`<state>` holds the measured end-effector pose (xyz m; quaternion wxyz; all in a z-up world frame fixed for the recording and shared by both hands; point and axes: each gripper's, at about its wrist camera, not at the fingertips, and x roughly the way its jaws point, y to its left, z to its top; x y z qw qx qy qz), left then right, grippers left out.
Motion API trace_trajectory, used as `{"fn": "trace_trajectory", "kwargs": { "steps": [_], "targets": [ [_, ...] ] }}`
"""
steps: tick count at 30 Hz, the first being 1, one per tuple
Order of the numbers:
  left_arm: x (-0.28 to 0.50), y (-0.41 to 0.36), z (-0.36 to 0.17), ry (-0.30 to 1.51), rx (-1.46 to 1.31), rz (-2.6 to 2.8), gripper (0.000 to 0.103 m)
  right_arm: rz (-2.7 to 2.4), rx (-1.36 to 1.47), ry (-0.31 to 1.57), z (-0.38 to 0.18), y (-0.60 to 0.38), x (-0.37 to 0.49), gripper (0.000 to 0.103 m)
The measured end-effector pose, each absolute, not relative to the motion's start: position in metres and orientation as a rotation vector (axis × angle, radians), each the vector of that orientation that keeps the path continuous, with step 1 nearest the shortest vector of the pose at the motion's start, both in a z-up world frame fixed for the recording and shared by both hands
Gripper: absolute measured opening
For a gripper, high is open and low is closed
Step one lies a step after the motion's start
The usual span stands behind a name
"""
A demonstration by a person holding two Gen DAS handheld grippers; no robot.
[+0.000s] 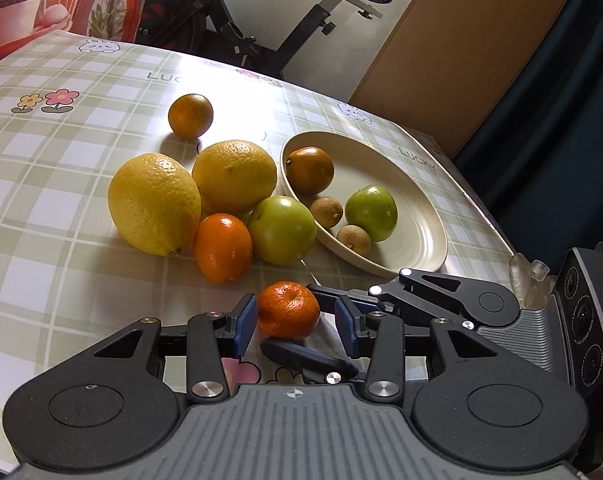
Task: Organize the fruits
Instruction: 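Pinch the tangerine between the left and right grippers and lift it, then carry the tangerine onto the plate and open both grippers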
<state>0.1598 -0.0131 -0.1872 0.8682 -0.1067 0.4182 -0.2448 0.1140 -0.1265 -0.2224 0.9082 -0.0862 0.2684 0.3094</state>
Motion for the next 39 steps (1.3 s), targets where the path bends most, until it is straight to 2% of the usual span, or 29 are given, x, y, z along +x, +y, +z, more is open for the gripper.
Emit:
{"fn": "trace_trajectory", "kwargs": {
  "steps": [11, 15, 23, 39],
  "targets": [
    [0.159, -0.02, -0.193, 0.888, -0.178, -0.524, 0.044, 0.64, -0.169, 0.555, -0.223, -0.125, 0.113, 0.044],
    [0.159, -0.022, -0.193, 0.885, -0.162, -0.522, 0.039, 0.636, -0.163, 0.555, -0.223, -0.126, 0.113, 0.041],
    [0.159, -0.024, -0.192, 0.875, -0.149, -0.527, 0.038, 0.63, -0.158, 0.546, -0.222, -0.129, 0.113, 0.04],
    [0.174, -0.057, -0.161, 0.832, -0.055, -0.62, 0.038, 0.511, -0.066, 0.459, -0.203, -0.162, 0.103, 0.04]
  ]
}}
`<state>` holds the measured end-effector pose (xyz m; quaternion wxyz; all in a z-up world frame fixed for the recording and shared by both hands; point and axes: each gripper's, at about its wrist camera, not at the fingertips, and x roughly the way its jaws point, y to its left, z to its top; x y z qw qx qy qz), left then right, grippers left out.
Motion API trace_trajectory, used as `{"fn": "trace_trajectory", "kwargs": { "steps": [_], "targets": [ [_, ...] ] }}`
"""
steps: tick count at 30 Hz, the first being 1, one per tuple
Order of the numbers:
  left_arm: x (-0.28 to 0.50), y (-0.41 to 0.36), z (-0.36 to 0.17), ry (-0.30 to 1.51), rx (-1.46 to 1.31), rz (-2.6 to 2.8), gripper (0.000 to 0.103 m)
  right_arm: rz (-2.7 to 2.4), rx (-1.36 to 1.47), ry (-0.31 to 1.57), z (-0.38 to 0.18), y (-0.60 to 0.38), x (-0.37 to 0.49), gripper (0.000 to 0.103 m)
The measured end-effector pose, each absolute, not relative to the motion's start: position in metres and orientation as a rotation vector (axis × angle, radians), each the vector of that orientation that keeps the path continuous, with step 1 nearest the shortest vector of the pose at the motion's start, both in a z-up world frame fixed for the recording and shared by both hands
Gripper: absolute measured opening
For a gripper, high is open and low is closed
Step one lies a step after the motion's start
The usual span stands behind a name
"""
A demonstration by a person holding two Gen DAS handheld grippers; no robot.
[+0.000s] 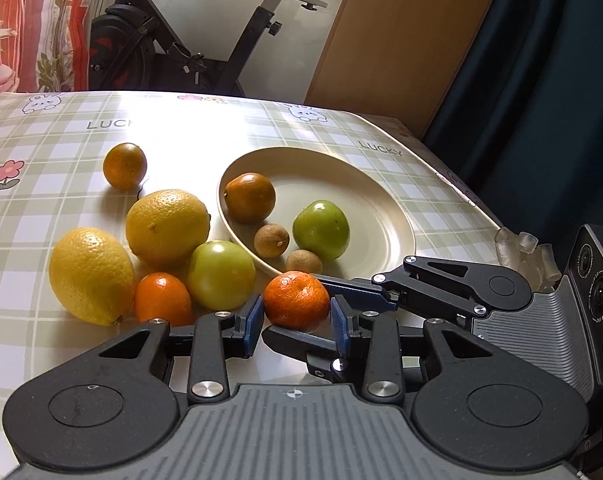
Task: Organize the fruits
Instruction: 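Carry the tangerine onto the plate and open both grippers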
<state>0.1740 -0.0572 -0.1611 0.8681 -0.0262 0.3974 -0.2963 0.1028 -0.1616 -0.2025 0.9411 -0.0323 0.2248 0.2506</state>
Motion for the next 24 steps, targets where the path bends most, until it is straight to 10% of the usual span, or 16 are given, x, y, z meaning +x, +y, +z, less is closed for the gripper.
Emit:
{"fn": "trace_trajectory", "kwargs": {
  "steps": [24],
  "targets": [
    [0.193, -0.131, -0.171, 0.798, 0.045, -0.659, 0.038, 0.356, 0.098, 0.494, -0.209, -0.222, 0.115, 0.04]
  ]
}}
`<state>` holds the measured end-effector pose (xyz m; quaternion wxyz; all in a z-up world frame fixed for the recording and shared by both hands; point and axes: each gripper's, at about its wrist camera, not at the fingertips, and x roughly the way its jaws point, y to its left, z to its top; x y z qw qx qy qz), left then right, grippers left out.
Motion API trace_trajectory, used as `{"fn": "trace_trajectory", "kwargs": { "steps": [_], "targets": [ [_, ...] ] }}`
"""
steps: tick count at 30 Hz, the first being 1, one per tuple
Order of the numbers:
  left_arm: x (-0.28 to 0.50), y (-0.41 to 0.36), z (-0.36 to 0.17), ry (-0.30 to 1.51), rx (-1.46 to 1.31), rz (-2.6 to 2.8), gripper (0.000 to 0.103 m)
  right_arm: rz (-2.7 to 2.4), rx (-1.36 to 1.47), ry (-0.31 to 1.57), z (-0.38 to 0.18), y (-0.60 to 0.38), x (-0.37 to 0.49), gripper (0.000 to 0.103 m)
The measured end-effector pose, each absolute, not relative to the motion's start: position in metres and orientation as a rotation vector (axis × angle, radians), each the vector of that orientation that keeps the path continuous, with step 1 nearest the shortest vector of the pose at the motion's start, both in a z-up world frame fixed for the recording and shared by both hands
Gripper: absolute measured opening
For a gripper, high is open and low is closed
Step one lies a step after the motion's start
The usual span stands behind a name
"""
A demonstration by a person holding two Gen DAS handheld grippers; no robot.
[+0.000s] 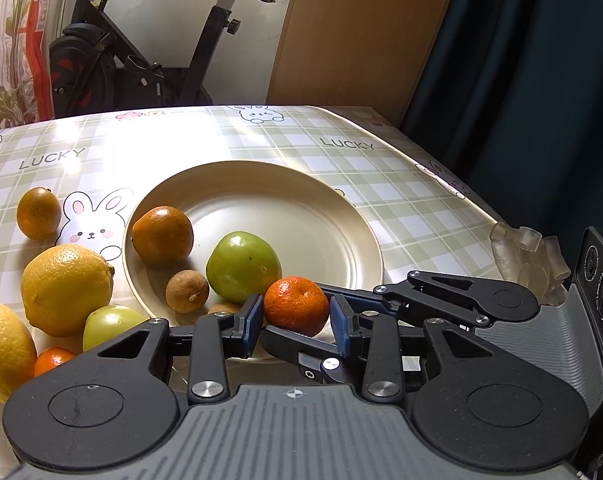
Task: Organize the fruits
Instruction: 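Carry the tangerine onto the plate and open both grippers, then move both tools to a second green apple in the pile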
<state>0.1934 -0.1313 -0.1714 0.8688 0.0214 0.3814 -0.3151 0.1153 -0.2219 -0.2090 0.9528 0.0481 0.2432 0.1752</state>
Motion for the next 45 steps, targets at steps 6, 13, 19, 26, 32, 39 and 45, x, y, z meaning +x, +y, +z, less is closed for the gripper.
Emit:
{"fn": "trace_trajectory", "kwargs": {
  "steps": [6, 13, 19, 26, 32, 39, 45],
  "targets": [
    [0.19, -0.13, -0.17, 0.774, 0.048, -0.671, 0.038, 0.351, 0.116, 0.507, -0.208, -0.224, 0.119, 0.041],
    [0.175, -0.114, -0.162, 0.699, 0.015, -0.662, 0.039, 0.347, 0.137, 0.505, -0.209, -0.227, 0.12, 0.044],
    [0.164, -0.084, -0.164, 0.684, -0.067, -0.579, 0.039, 0.339, 0.17, 0.478, -0.209, -0.233, 0.115, 0.05],
    [0.159, -0.058, -0.165, 0.708, -0.097, -0.512, 0.039, 0.338, 0.17, 0.458, -0.207, -0.233, 0.111, 0.05],
    [0.162, -0.032, -0.148, 0.678, -0.086, -0.473, 0.039, 0.322, 0.148, 0.431, -0.205, -0.23, 0.104, 0.05],
    [0.171, 0.006, -0.129, 0.644, -0.151, -0.4, 0.039, 0.378, 0.065, 0.398, -0.198, -0.196, 0.105, 0.05],
    [0.171, 0.012, -0.132, 0.652, -0.168, -0.401, 0.039, 0.474, -0.053, 0.391, -0.195, -0.154, 0.123, 0.049]
  ]
}}
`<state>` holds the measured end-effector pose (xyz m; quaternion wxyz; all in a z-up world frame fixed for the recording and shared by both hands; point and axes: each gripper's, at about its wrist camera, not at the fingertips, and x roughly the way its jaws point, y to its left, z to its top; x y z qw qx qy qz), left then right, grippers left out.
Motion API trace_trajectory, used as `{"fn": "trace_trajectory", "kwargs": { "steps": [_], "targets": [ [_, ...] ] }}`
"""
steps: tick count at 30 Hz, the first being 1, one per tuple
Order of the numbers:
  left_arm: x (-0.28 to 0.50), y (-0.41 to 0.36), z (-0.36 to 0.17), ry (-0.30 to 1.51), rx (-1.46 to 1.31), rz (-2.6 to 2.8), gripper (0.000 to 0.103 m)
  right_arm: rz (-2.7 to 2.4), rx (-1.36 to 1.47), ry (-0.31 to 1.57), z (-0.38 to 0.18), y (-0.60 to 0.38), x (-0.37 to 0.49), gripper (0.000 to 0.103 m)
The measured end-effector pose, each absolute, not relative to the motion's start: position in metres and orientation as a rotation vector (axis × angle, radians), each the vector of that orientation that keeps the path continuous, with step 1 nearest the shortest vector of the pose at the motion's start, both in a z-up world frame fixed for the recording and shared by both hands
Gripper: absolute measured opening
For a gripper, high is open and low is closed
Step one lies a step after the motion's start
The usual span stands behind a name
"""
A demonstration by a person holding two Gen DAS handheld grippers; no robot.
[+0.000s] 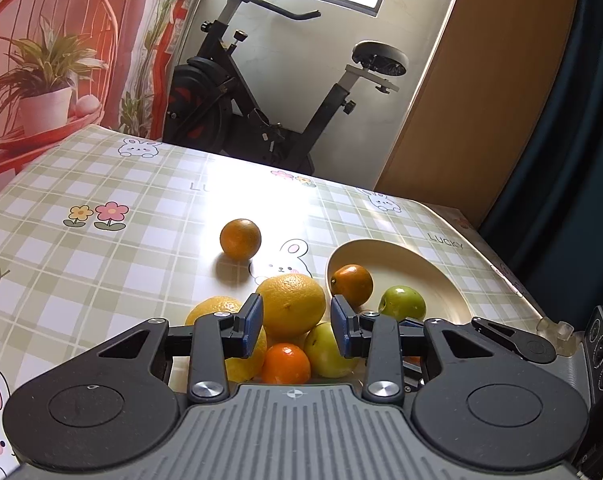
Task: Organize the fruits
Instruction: 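Move both tools to a second green apple in the pile, then pinch the second green apple between the left and right grippers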
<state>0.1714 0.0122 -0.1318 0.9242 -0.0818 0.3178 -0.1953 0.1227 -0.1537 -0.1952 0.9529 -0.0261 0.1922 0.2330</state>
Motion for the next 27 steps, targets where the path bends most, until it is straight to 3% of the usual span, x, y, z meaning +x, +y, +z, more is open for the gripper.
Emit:
{"fn": "trace_trajectory", "kwargs": {
  "steps": [9, 27],
  "targets": [
    [0.172, 0.013, -0.143, 0.684, -0.184, -0.42, 0.039, 0.544, -0.077, 0.434, -0.205, -0.132, 0.154, 0.049],
    [0.188, -0.018, -0.161, 0.772, -0.13, -0.512, 0.039, 0.58, -0.06, 0.41, -0.206, -0.142, 0.135, 0.042]
  ]
}}
